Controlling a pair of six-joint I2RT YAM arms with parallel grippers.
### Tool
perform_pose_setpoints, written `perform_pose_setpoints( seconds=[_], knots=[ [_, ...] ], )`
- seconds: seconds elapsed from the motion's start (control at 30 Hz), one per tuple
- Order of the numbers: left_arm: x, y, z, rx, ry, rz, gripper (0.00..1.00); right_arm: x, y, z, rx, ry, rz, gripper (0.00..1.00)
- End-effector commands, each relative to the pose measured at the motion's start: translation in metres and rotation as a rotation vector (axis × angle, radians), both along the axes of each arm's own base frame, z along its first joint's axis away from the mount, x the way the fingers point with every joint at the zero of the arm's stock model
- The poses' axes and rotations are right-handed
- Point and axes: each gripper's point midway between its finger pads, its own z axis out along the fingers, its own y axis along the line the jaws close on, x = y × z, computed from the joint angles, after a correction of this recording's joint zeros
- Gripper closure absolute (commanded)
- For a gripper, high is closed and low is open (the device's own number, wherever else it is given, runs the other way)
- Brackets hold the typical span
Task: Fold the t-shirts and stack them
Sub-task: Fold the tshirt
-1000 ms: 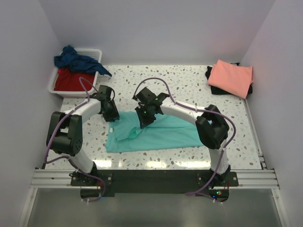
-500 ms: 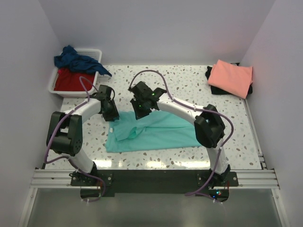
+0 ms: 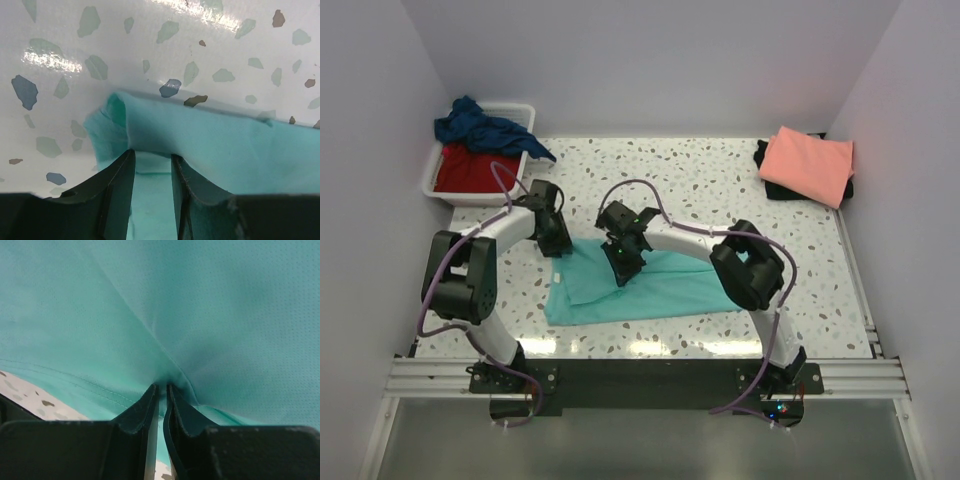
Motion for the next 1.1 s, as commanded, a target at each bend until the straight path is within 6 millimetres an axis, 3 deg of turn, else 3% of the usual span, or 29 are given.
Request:
perform_pose_setpoints(
  seconds=[0.0,0.2,0.33,0.43,0.57,0.67,0.7,0.73,0.77,0.8,0.83,0.97,1.07],
  knots=[
    [0.02,0.002,0.004,0.018,-0.042,-0.008,0.61,-0.032,-0.019,0.03,0.006,0.01,0.062,0.84],
    [0.023,0.002,0.0,0.02,-0.033,-0.008,0.61,-0.049,-0.036,0.022,-0.026,0.053,0.064,0.84],
    [0.026,0.002,0.004,0.02,-0.046,-0.01,0.61,-0.044,-0.032,0.022,-0.019,0.037,0.046,0.83],
    [0.031,0.009,0.013,0.058,-0.064,0.0,0.6,-0.033,-0.029,0.037,-0.012,-0.019,0.019,0.83],
    [0.043,0.015,0.036,0.095,-0.128,-0.002,0.57,-0.011,-0.041,0.069,-0.05,-0.153,-0.044,0.78],
    [0.065,0.012,0.052,0.09,-0.18,-0.018,0.54,0.011,-0.065,0.097,-0.122,-0.289,-0.116,0.68],
    [0.071,0.008,0.045,0.079,-0.162,-0.031,0.54,0.018,-0.075,0.109,-0.141,-0.332,-0.146,0.66],
    [0.087,0.004,0.055,0.071,-0.191,-0.032,0.53,0.025,-0.086,0.114,-0.157,-0.35,-0.18,0.64],
    [0.092,0.003,0.053,0.073,-0.179,-0.033,0.53,0.029,-0.093,0.12,-0.164,-0.368,-0.205,0.64],
    [0.096,0.001,0.039,0.072,-0.139,-0.038,0.54,0.031,-0.101,0.122,-0.172,-0.377,-0.226,0.62],
    [0.11,-0.002,0.051,0.066,-0.166,-0.039,0.56,0.039,-0.115,0.132,-0.168,-0.399,-0.27,0.62],
    [0.113,-0.011,0.07,0.029,-0.214,-0.071,0.53,0.053,-0.15,0.14,-0.162,-0.401,-0.379,0.61],
    [0.094,-0.011,0.076,0.045,-0.184,-0.105,0.51,0.056,-0.168,0.141,-0.173,-0.418,-0.426,0.61]
  ],
)
